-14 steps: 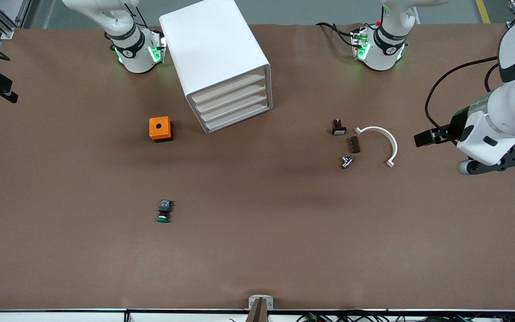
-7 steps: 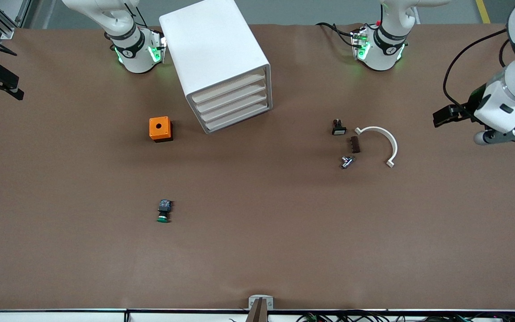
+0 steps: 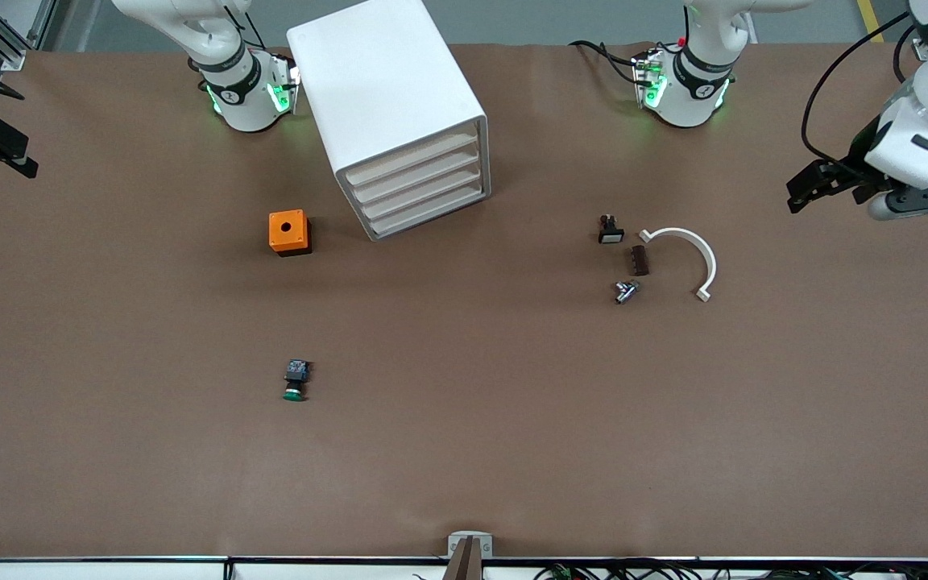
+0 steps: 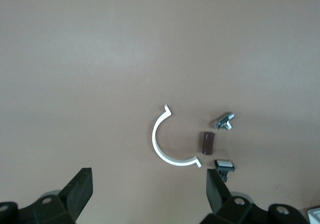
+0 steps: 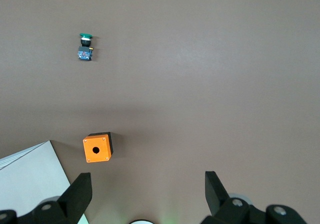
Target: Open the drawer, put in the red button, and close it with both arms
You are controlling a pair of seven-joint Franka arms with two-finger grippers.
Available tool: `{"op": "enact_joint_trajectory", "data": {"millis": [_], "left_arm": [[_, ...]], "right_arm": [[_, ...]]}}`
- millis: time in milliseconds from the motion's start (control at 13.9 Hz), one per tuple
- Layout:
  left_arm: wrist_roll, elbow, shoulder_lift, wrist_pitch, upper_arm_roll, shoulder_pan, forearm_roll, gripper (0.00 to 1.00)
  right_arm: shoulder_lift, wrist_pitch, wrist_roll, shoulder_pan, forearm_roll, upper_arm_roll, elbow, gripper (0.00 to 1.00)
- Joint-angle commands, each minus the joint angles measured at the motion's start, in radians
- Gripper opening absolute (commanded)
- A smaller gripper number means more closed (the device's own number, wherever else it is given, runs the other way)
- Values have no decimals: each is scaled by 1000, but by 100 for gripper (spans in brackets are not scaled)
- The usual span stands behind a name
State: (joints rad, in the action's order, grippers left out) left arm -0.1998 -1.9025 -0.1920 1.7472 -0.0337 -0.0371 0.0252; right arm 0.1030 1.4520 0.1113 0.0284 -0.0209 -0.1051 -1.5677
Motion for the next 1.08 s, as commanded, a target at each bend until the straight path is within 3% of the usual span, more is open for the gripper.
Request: {"op": "enact_joint_trajectory", "data": {"millis": [0, 360, 576, 1008], "left_arm": [[16, 97, 60, -3, 3, 14, -7, 100], [11, 360, 253, -8, 3, 14, -11, 100], [13, 368, 253, -29, 1, 13, -11, 100], [13, 368, 244, -110, -9, 5, -13, 100]], "right_arm": [[18, -7, 2, -18, -5, 12, 3, 100], [18, -22, -2, -19, -4, 10, 2, 100], [18, -28, -5, -50, 50, 1, -2, 100], [20, -45, -18, -47, 52, 10, 0, 100]]}}
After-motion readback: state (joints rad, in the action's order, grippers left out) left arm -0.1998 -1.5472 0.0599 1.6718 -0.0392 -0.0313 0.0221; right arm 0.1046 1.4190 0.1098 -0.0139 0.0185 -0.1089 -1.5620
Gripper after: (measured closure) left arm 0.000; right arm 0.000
